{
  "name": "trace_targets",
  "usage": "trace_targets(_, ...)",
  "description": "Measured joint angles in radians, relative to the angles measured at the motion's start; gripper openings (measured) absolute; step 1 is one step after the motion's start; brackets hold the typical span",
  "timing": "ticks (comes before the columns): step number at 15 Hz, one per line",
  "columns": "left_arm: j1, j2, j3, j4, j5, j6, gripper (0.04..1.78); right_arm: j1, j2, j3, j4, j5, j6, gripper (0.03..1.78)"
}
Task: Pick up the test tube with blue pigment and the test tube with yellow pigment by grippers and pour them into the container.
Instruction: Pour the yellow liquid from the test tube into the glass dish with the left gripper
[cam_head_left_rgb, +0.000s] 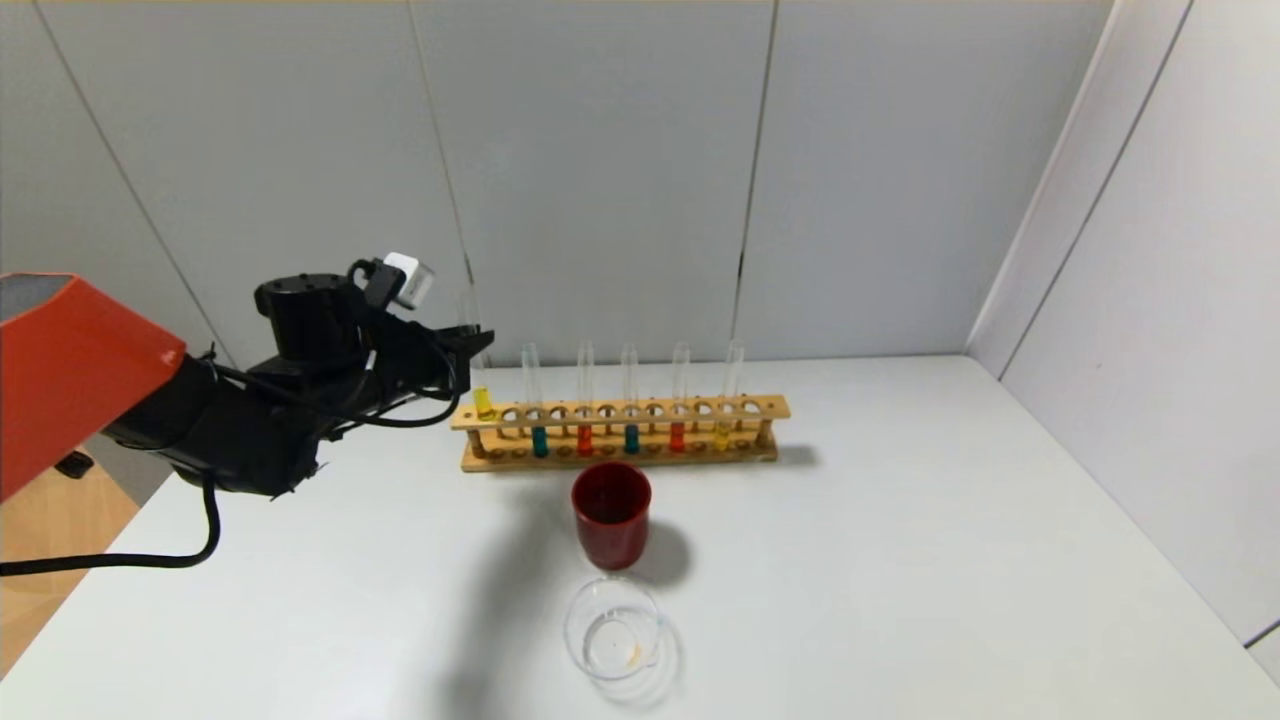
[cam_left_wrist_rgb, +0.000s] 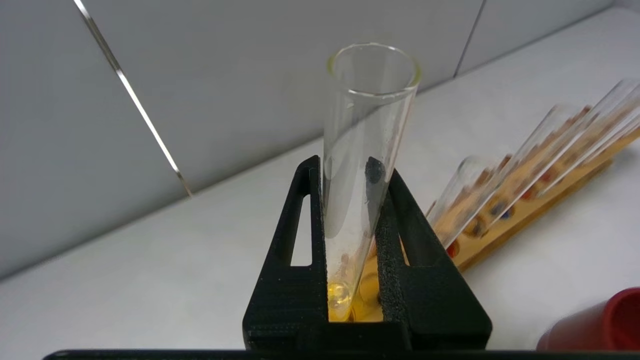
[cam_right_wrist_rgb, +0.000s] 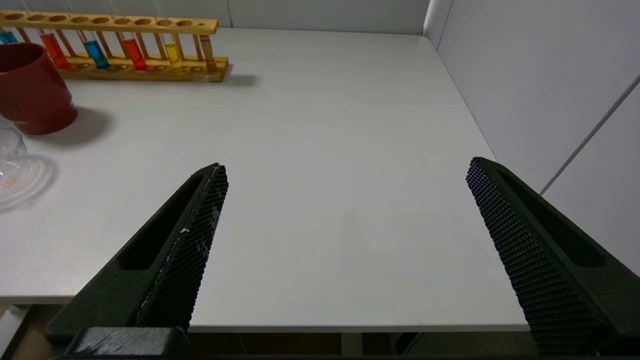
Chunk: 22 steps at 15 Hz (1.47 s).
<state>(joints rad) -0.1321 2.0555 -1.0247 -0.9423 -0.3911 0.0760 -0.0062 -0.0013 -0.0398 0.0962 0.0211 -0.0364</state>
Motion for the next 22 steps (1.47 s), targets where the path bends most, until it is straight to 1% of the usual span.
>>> trace_targets(3,-0.002,-0.134,-0.009,0.081,0.011,0.004,0.33,0.000,0.000,0.000,0.000,0.000,0.000,1.74)
trace_targets(6,-0.013,-0.270,-0.001,0.154,0.045,0.005,0.33,0.000,0.000,0.000,0.000,0.000,0.000,1.74)
trace_targets(9,-0.054,-0.425,0.026,0.230,0.131,0.008,0.33,0.000,0.000,0.000,0.000,0.000,0.000,1.74)
trace_targets(11,-0.092,-0.533,0.060,0.308,0.194,0.009,0.33,0.000,0.000,0.000,0.000,0.000,0.000,1.74)
trace_targets(14,-0.155,-0.689,0.169,0.431,0.260,0.007,0.33,0.000,0.000,0.000,0.000,0.000,0.000,1.74)
trace_targets(17,-0.196,-0.818,0.313,0.465,0.320,0.053,0.33,0.000,0.000,0.000,0.000,0.000,0.000,1.74)
trace_targets(19,-0.205,-0.894,0.400,0.475,0.334,0.107,0.33,0.000,0.000,0.000,0.000,0.000,0.000,1.74)
trace_targets(22,-0.209,-0.963,0.494,0.511,0.331,0.151,0.33,0.000,0.000,0.000,0.000,0.000,0.000,1.74)
